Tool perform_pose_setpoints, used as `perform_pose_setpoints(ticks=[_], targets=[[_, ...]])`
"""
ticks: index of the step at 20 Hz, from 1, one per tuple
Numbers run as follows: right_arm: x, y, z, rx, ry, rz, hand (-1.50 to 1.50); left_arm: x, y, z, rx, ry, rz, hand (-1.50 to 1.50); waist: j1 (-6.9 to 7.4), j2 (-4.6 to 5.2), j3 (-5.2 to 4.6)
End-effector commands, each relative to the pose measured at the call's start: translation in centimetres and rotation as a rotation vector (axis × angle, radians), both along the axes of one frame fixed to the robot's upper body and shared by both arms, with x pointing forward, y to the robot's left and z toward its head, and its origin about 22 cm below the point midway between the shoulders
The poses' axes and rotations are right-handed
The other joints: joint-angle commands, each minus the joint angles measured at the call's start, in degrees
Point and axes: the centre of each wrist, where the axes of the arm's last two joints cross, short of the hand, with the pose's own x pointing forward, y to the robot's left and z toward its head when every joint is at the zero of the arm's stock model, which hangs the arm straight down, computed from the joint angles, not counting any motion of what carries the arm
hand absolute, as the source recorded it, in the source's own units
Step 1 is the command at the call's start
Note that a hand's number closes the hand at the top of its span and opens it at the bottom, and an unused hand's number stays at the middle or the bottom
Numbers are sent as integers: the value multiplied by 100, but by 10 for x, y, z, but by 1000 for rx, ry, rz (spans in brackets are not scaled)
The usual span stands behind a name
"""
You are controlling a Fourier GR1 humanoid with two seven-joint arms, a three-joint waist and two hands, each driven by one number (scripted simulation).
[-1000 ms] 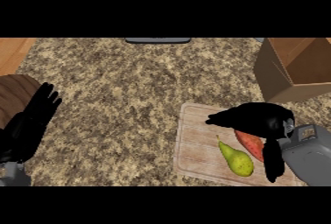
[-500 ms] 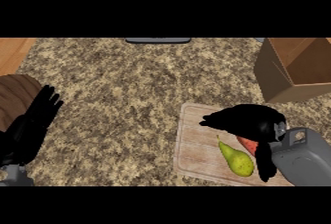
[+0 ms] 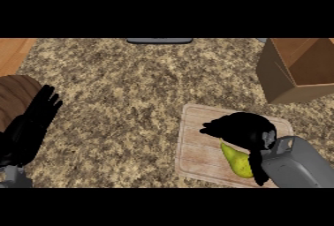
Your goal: Pick the pear from the cutting board and place it in the cardboard box
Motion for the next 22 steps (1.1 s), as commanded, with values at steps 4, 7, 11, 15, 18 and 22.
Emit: perform_pose_setpoints(ticks=[4, 7, 11, 15, 18, 22], targets=[[-15, 16, -2, -55, -13, 5, -150, -1, 7, 3, -14, -4, 2, 0, -17, -9, -1], [-1, -9, -22, -69, -15, 8, -150, 1, -9, 5, 4, 0, 2, 0, 6, 1, 2], [-2, -6, -34, -87, 10, 32, -150, 11, 9, 0, 8, -3, -3, 0, -7, 3, 1], [-10, -1, -32, -93, 3, 23, -150, 5, 14, -10, -2, 7, 9, 0, -14, -1, 0], [-15, 13, -44, -126, 44, 35, -150, -5, -12, -4, -3, -8, -3, 0, -2, -5, 0], [6, -5, -51, -130, 29, 27, -150, -7, 4, 9, 5, -10, 8, 0, 20, 0, 2]])
